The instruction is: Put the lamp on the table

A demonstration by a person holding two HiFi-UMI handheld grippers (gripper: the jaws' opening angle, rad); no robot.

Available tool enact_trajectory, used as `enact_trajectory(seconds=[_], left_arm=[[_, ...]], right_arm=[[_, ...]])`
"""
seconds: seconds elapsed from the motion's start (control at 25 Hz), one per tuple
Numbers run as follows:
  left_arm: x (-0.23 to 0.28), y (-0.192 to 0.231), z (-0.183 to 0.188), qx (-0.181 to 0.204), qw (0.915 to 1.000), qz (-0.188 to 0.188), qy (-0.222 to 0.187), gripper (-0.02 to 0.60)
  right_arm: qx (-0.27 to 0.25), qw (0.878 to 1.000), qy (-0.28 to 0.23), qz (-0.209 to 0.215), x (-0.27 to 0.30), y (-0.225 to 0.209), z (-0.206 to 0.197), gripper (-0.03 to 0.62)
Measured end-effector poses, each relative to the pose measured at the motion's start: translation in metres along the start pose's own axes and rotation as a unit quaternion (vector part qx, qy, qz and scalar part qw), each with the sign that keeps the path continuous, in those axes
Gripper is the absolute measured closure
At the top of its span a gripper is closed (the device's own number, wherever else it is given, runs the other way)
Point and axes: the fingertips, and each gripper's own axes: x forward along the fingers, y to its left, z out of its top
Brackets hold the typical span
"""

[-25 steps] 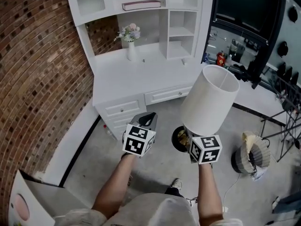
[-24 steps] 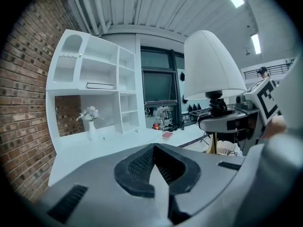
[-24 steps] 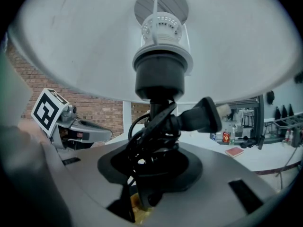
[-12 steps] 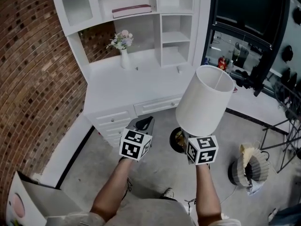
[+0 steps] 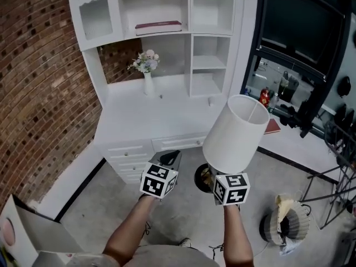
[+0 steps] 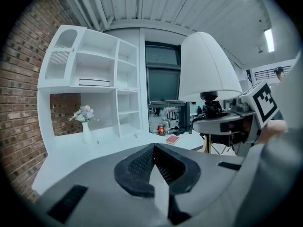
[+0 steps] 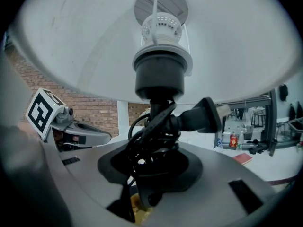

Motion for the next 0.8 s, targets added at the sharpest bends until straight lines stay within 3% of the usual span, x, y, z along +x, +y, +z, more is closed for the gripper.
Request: enact_trajectory(seconds=[0.8], left_arm=[[0.049,0.012,0.028,-0.016,0.9986,0.04,-0.031,0.584]], right_arm=[[-0.024,0.999,-0.007,0.039,0.041,-0.036,0.013,0.459]])
